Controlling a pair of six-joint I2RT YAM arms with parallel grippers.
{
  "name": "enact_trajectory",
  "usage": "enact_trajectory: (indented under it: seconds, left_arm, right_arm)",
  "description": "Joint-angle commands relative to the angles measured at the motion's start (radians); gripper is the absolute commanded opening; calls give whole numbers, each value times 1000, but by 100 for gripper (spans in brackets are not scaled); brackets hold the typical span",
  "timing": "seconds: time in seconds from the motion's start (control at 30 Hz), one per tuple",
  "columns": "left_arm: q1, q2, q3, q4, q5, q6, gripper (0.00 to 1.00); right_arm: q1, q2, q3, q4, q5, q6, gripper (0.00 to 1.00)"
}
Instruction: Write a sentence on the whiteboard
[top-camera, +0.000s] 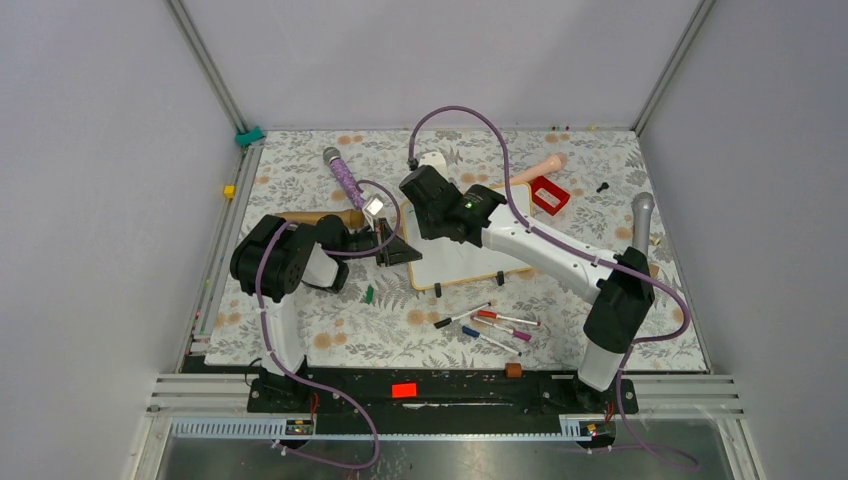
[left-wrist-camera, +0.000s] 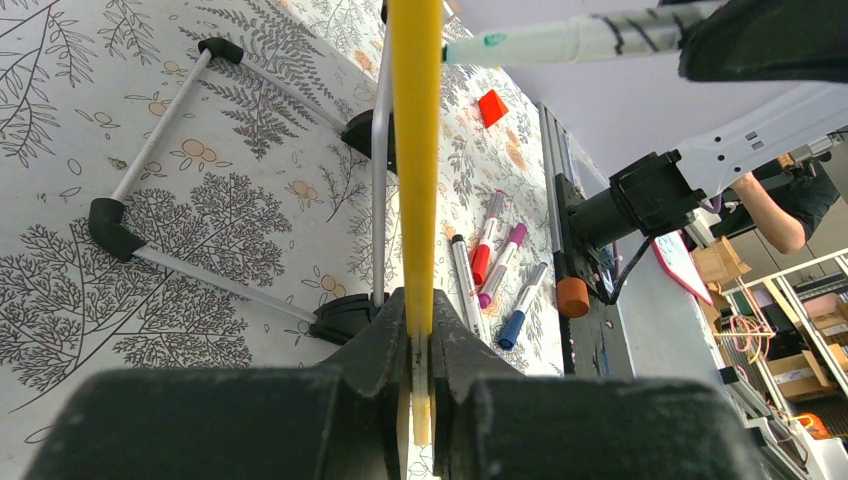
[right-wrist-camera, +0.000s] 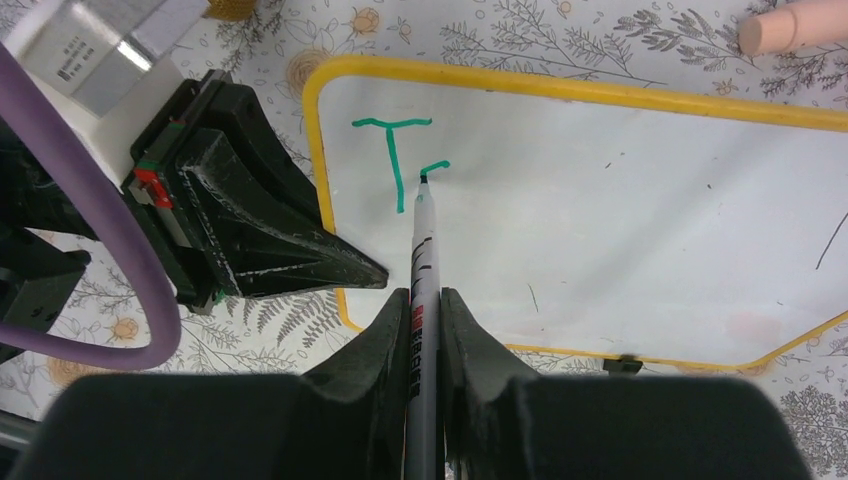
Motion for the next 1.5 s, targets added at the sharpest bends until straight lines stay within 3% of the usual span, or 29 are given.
enact_trajectory:
  seconds: [0.0,0.7,1.47]
  left_arm:
    - [-10,-39,1,78,48,8,0]
    - [-10,-39,0,77,51,11,0]
    - [-8,-34,2,77,50,10,0]
  right_arm:
    - [-12,-19,-31,-1,5,-3,0]
    - [-28,12,49,-38,93,-13,0]
    - [-32,30,88,-18,-30,-15,0]
